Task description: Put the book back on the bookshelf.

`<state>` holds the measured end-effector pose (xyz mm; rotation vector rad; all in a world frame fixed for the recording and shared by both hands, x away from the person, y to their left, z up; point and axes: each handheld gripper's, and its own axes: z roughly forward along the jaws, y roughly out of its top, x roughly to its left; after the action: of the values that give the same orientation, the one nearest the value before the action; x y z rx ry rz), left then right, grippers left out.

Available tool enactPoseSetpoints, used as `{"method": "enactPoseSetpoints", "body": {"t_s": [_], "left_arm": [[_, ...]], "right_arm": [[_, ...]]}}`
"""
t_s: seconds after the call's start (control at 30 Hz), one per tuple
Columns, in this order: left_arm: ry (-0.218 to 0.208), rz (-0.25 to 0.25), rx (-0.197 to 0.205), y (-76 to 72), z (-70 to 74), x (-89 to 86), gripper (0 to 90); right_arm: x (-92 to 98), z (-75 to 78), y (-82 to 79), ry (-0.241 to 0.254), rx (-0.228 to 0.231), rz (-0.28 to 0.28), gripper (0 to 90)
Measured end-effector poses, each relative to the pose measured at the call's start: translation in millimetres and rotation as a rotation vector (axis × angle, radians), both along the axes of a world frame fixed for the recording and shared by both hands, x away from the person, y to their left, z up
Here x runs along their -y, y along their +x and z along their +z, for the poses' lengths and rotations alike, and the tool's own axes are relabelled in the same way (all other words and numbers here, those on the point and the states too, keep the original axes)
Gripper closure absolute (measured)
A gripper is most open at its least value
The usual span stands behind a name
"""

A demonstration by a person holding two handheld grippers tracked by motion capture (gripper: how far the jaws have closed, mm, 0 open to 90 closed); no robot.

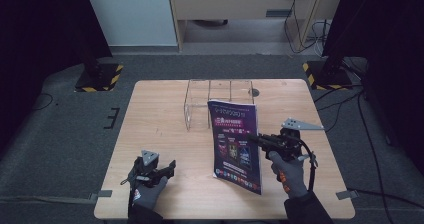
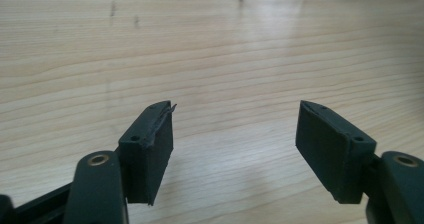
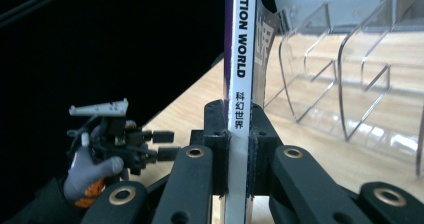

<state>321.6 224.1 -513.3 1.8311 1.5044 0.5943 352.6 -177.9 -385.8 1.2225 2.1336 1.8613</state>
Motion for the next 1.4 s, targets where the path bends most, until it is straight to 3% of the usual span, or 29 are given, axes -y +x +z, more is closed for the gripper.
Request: {"method": "enactPoseSetpoints", "body": {"t_s": [0.2, 0.33, 0.5, 0.97, 1.4], "left_arm": [[0.060, 0.032, -0.043, 5.4, -8.1, -5.4, 24.7], [0.094, 0.050, -0.047, 8.5, -11.6, -7.1, 23.5], [0.096, 0.054, -0.060, 12.4, -16.5, -10.5, 22.3], [0.092, 0.064, -0.023, 15.0, -21.9, -15.7, 13.8], [0.088, 0.055, -0.033, 17.6, -22.4, -14.5, 8.6]], "right_arm": [[-0.2, 15.4, 2.3, -0.002, 0.039, -0.028, 83.1], [0.0, 22.5, 5.4, -0.010, 0.057, -0.052, 83.0], [2.6, 30.3, 9.3, 0.001, 0.081, -0.084, 83.0], [-3.4, 60.1, 18.8, -0.002, 0.156, -0.151, 83.0], [1.3, 74.8, 24.6, -0.023, 0.198, -0.208, 83.0]]}}
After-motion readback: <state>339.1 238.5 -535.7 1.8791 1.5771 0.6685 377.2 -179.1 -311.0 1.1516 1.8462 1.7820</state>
